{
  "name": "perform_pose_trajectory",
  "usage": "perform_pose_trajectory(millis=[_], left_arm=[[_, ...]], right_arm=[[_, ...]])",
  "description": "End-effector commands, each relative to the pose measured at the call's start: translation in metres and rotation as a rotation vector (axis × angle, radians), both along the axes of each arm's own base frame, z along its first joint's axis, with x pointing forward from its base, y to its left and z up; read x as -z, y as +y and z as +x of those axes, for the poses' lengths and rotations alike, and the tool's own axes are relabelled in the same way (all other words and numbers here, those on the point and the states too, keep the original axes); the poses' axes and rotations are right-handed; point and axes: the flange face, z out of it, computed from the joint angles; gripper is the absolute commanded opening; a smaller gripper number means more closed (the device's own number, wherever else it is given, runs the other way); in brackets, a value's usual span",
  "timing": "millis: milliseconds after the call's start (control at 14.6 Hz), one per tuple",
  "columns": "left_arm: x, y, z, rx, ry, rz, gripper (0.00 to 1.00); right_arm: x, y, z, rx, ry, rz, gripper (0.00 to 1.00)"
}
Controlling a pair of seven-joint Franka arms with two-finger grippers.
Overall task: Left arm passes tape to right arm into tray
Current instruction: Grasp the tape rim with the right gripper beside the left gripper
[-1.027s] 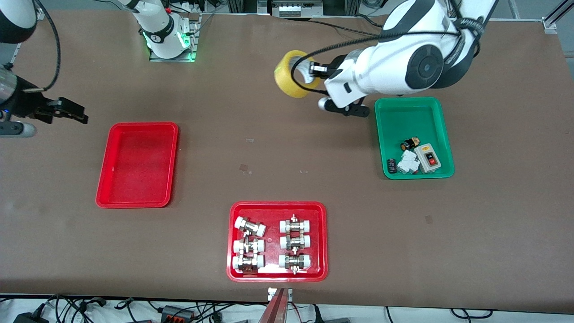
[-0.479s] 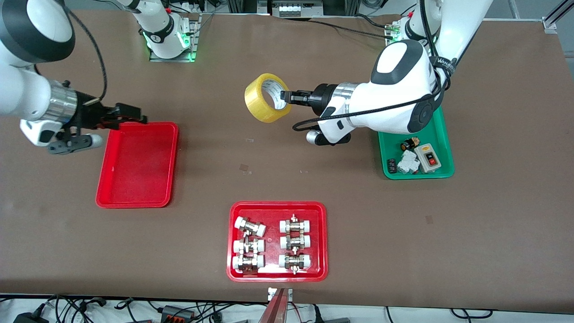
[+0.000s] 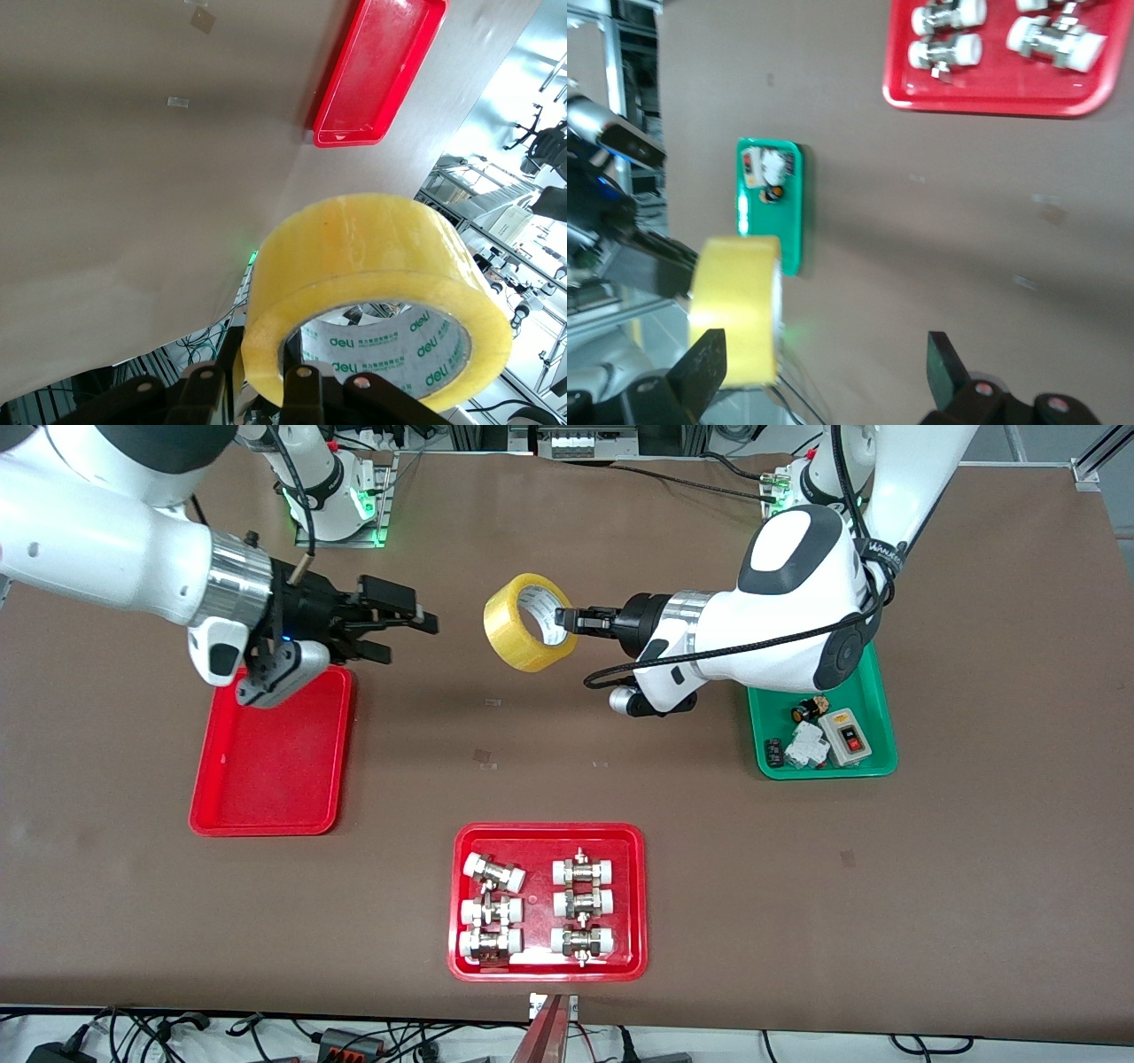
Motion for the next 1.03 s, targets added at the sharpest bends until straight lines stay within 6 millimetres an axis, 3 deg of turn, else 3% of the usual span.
perform_pose_trajectory(millis=[0, 137, 548, 959], left_arm=[[-0.012, 0.001, 0.002, -0.008, 0.013, -0.024, 0.00], [-0.012, 0.001, 0.001, -0.002, 0.015, -0.024, 0.00], [-0.011, 0.004, 0.001, 0.005, 0.022, -0.023, 0.00], [-0.010, 0.004, 0.001, 0.012, 0.026, -0.022, 0.00]], right_arm=[[0.003, 0.034, 0.005, 0.035, 0.030, 0.039, 1.00], [0.005, 0.058, -0.002, 0.029, 0.041, 0.078, 1.00], [0.014, 0.081, -0.013, -0.005, 0.084, 0.116, 1.00], [0.024, 0.075, -0.019, -0.057, 0.141, 0.079, 1.00]])
